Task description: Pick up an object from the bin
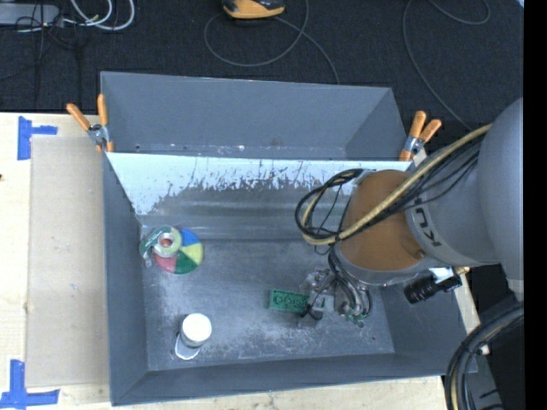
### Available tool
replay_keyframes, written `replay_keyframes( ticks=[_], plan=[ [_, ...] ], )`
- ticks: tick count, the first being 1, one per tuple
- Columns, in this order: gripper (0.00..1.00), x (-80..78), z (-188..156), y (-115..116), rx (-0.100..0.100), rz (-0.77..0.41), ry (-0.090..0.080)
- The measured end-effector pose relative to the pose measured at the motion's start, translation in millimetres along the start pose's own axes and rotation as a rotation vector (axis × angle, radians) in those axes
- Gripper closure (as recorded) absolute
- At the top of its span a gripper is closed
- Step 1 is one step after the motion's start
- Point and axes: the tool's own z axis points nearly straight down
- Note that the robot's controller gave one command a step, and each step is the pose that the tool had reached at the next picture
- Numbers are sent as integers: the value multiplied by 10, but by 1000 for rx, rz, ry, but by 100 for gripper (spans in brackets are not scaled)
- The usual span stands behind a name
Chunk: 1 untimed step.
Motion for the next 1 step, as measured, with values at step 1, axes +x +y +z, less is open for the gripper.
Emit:
replay_keyframes(
  ticks=[1],
  plan=[
    [100,2,-72,0,0,-1,0]
  ],
)
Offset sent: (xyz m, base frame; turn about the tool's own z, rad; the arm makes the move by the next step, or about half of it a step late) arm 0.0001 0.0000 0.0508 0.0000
